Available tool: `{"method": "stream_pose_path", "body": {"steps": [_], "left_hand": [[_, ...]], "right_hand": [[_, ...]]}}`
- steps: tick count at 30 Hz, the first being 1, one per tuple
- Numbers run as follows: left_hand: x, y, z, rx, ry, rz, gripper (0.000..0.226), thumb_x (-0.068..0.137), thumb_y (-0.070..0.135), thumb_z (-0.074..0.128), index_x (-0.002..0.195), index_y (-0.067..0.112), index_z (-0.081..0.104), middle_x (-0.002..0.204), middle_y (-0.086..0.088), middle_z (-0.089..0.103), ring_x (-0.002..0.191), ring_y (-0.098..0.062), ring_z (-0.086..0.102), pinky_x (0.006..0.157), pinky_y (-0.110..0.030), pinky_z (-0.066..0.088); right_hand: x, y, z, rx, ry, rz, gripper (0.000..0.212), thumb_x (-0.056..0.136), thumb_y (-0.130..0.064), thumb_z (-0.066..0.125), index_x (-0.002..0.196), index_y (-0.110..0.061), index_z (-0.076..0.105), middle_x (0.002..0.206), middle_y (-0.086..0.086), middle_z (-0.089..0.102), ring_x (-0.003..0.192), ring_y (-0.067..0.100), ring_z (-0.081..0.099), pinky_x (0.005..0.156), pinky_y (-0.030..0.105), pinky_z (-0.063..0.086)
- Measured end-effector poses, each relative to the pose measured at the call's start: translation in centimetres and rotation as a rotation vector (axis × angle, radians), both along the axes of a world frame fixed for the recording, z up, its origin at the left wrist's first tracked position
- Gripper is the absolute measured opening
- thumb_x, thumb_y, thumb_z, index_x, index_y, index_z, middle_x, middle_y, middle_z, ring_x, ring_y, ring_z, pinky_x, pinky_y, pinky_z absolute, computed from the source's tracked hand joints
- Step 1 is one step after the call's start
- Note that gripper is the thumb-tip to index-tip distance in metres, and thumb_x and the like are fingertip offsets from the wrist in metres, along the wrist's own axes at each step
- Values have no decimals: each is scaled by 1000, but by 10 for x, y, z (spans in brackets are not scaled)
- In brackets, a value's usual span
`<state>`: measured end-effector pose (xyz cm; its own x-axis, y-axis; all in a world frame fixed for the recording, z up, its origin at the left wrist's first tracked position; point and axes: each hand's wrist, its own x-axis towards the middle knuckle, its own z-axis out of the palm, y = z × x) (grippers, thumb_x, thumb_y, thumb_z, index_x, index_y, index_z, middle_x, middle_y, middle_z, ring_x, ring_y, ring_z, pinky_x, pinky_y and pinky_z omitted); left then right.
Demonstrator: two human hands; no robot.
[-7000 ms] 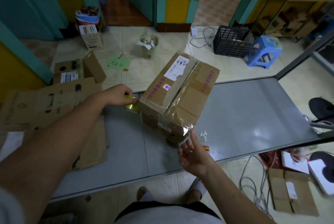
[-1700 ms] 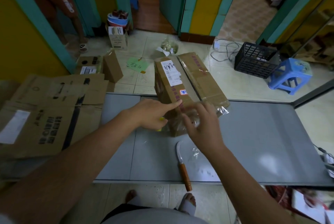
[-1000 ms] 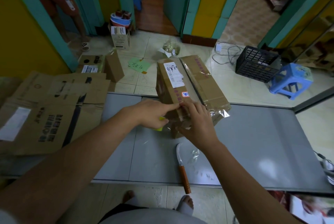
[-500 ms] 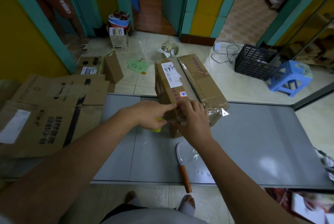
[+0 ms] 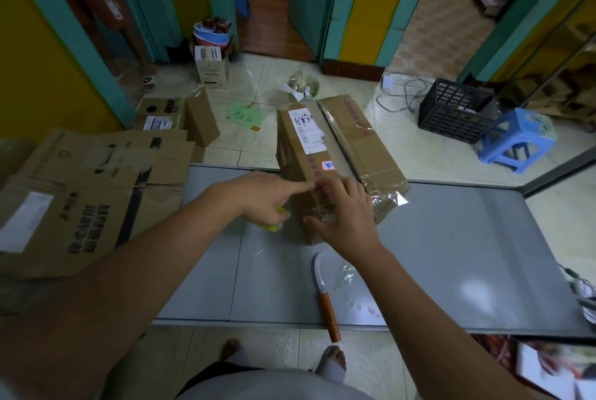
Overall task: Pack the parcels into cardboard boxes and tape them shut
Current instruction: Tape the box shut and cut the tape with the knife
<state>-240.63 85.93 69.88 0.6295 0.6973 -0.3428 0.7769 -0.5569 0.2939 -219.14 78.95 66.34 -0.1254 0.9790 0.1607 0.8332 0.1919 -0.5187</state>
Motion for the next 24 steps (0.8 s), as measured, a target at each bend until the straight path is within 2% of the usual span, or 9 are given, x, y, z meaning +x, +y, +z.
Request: {"method": "stream_pose_path", "body": {"steps": [4,9,12,14,17,19,24], "left_hand": [[-1,-3,-4,6,7,-7,87,100,40,60,163,52,0,79,11,59,72,-6,56,66,-32,48],[-2,-4,-7,22,8,-8,88,100,40,59,163,52,-2,79,13,57,72,-4,53,64,-30,43],[-2,-7,-7,20,3,-7,88,100,38,59,162,53,-2,78,13,56,70,-4,52,63,-30,41],[-3,-9,-7,4,-33,25,86,101,37,60,162,55,1,78,11,56,70,-6,53,61,-30,39],[-11,-18,-16,14,-159,138,88,101,37,62,161,58,1,78,6,56,68,-9,55,58,-31,39],[-23,-30,-31,40,-229,242,89,99,39,64,159,60,0,79,5,59,69,-11,58,60,-33,46],[-39,-56,-78,158,-187,373,75,101,47,61,159,52,14,92,8,63,82,-19,65,76,-38,57]], "right_hand": [[-8,0,0,54,-10,-74,49,85,-42,76,128,-31,55,130,-5,56,125,18,48,109,41,39],[-22,-1,-5,68,-65,-160,50,84,-35,80,127,-27,55,129,-2,57,126,23,49,110,44,39],[-22,-2,-8,79,-78,-153,49,86,-38,79,127,-27,54,129,-2,57,127,22,49,110,42,38],[-18,-1,-9,71,-104,-133,53,85,-48,78,129,-29,53,130,-3,56,126,21,49,110,42,40],[-9,1,-6,35,-157,-75,70,76,-69,76,131,-34,52,130,-6,54,123,17,48,107,39,39],[-2,3,2,1,-141,-25,78,70,-68,81,133,-34,51,131,-6,54,124,17,48,107,40,40],[12,5,19,-89,-113,87,86,71,-54,89,143,-32,47,141,-6,53,127,18,49,107,42,46]]}}
